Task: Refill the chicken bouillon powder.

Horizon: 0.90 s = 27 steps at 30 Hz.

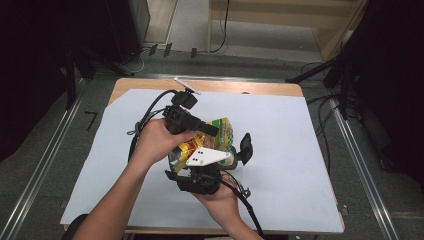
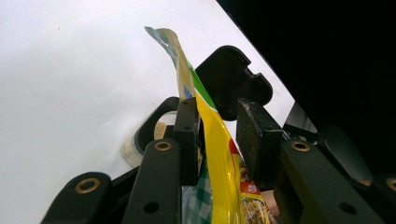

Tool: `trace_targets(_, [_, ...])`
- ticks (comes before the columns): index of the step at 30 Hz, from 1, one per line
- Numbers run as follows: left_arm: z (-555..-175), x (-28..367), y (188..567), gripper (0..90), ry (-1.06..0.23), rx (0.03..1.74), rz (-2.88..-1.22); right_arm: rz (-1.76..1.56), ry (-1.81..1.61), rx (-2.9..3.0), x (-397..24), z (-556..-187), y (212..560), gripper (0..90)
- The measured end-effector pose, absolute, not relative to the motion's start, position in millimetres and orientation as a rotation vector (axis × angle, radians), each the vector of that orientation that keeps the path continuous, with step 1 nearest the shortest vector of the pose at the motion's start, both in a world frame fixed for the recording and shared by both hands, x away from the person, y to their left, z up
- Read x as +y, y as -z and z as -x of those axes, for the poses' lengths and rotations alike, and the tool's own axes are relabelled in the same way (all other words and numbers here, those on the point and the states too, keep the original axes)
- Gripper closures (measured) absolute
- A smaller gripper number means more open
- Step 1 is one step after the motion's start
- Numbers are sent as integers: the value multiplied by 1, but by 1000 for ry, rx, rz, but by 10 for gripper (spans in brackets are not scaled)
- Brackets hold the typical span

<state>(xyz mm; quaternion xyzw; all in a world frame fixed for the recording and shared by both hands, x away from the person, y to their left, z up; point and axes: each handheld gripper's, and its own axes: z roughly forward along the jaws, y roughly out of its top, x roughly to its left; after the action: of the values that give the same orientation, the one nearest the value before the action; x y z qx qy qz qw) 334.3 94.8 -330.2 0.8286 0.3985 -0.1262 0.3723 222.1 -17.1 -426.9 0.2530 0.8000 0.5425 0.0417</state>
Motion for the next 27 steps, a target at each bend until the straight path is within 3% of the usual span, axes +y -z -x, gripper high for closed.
trace_targets(27, [-334,98,328,704,312,1015,-2115,-757,-1659,2488,-16,-222,423,614])
